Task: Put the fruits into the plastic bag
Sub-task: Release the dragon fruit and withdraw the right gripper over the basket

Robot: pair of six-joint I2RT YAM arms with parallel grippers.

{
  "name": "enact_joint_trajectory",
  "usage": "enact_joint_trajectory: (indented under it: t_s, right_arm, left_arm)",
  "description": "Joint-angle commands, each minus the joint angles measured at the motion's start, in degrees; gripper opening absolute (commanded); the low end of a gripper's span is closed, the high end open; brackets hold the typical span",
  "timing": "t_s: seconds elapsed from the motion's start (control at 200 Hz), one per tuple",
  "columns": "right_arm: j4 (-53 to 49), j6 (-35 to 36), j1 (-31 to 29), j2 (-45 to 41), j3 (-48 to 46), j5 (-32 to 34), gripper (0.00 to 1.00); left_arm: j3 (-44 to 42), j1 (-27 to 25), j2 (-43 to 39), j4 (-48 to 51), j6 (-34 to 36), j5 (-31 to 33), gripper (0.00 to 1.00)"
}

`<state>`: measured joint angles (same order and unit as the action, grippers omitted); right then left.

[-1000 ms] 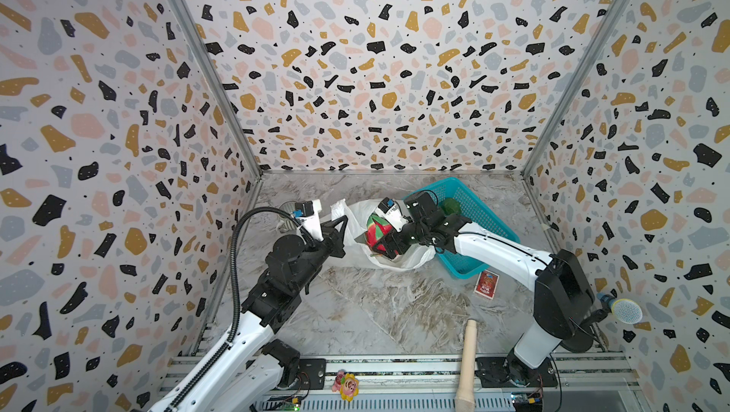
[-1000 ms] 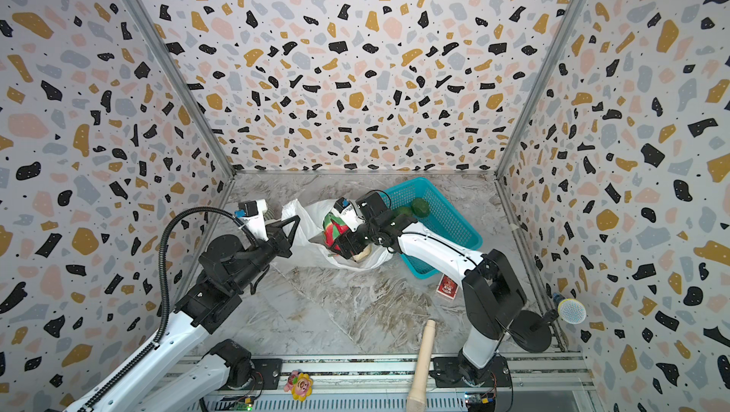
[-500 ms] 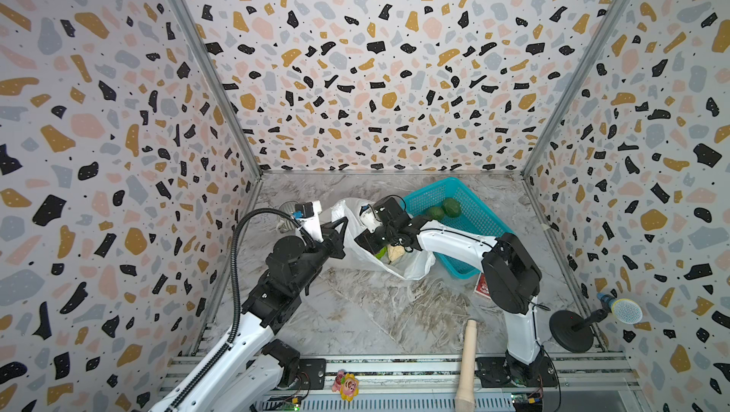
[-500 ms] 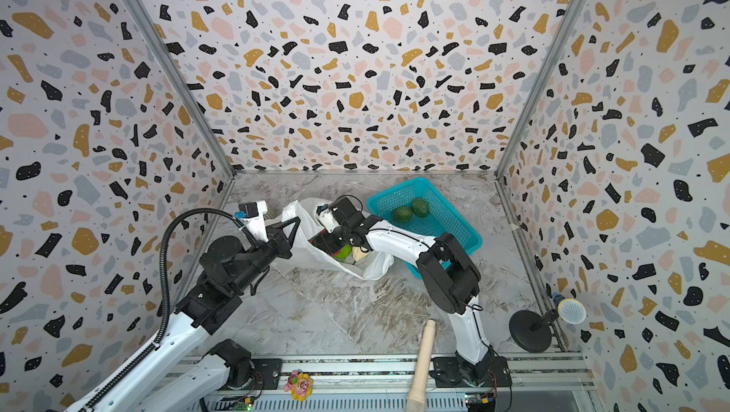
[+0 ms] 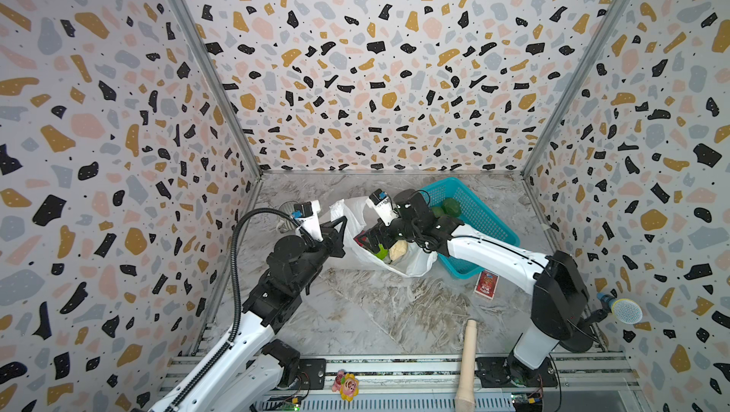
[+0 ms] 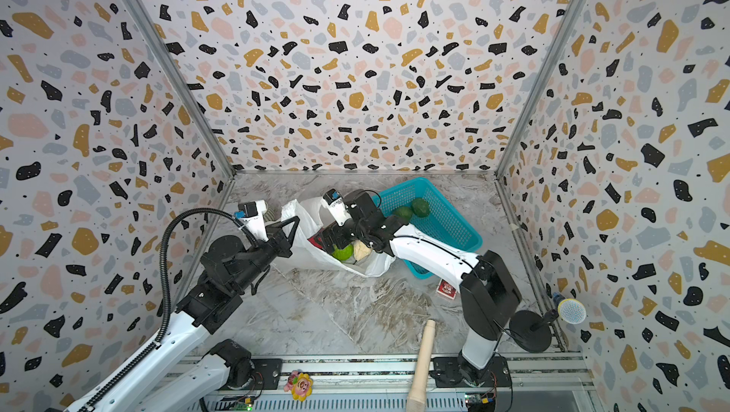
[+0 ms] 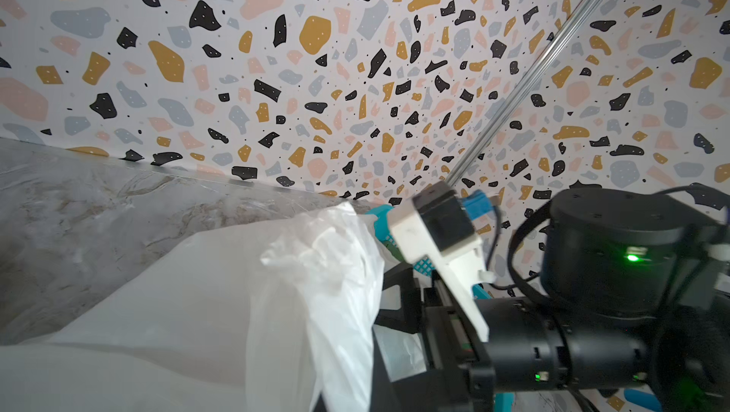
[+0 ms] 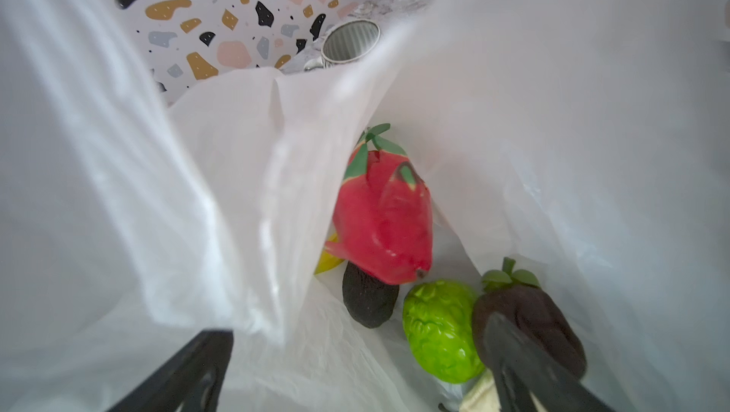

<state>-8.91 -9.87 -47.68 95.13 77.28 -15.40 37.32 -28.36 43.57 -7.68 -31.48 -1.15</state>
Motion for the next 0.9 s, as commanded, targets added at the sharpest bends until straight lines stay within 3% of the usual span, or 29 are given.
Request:
enact_joint_trajectory:
  t_s: [0.0, 0.22, 0.456, 0.681, 0.896]
  right_arm:
    - [0.1, 0.9, 0.1, -6.2, -3.3, -0.1, 1.00]
    - [-1.8, 1.0, 2.5, -17.1, -7.9, 2.4, 0.98]
    - [-4.0, -3.7, 15.5, -20.5, -8.0, 8.6, 0.98]
    - [-9.0, -10.2, 26.4, -7.9, -2.4, 10.0, 0.96]
    - [-15.1, -14.8, 29.4, 9.2, 6.2, 9.0, 0.93]
  left_arm:
    - [0.0, -0.3, 0.0, -2.8, -0.5, 0.8, 0.00]
    - [0.2, -0.3, 0.9, -3.2, -0.5, 0.8, 0.00]
    - [0.5, -0.3, 1.3, -3.2, -0.4, 0.3, 0.00]
    - [0.6, -0.3, 1.3, -3.3, -0.4, 0.0, 0.00]
    - [0.7, -0.3, 1.3, -3.0, 0.1, 0.0, 0.00]
